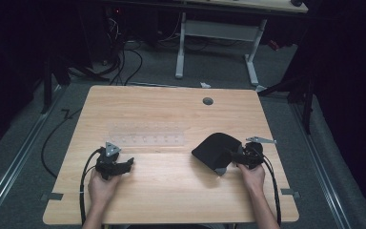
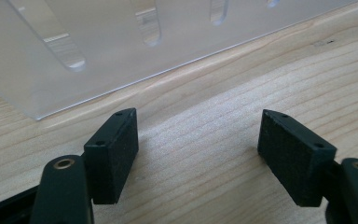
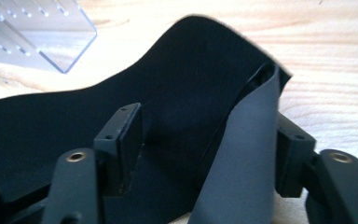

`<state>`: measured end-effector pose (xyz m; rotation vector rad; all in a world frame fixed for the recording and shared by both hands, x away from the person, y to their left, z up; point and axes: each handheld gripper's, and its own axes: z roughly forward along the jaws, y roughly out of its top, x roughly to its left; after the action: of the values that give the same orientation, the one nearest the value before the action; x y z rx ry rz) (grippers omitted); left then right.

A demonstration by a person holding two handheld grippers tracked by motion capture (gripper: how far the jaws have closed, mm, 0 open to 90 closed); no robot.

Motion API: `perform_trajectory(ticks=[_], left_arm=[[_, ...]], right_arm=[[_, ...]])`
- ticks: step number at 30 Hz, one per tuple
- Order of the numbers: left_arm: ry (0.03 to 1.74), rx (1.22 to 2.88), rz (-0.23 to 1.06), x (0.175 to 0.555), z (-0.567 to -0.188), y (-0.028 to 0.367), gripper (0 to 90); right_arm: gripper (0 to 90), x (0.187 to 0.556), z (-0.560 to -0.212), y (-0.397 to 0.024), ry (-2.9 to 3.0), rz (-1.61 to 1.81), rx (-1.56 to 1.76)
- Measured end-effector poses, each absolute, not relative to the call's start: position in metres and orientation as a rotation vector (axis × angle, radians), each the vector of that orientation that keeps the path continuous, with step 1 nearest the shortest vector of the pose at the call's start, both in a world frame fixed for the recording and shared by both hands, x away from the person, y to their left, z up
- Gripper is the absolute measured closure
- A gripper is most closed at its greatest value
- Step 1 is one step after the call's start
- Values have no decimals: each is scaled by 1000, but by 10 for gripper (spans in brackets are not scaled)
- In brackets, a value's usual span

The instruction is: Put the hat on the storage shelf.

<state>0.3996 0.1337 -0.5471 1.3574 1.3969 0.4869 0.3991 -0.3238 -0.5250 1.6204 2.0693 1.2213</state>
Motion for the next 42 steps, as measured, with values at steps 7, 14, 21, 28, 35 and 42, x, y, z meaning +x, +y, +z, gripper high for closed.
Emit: perform_trajectory(ticks=[7, 14, 21, 28, 35, 42], left_arm=[[1398, 1355, 487, 400, -547, 133, 293], [1398, 1355, 488, 400, -547, 133, 292], [1398, 1355, 488, 400, -547, 133, 292], [1398, 1355, 488, 400, -547, 133, 292], [1395, 1359, 484, 399, -547, 133, 290], [1389, 1369, 476, 399, -547, 132, 261]], right_arm=[[518, 399, -526, -325, 2113, 1229, 1618], [674, 392, -524, -331, 2134, 1290, 1581], [790, 383, -520, -336, 2162, 1360, 1511], [841, 374, -519, -339, 2170, 1420, 1482], [850, 366, -512, -335, 2167, 1432, 1454], [853, 355, -502, -336, 2146, 1417, 1437]])
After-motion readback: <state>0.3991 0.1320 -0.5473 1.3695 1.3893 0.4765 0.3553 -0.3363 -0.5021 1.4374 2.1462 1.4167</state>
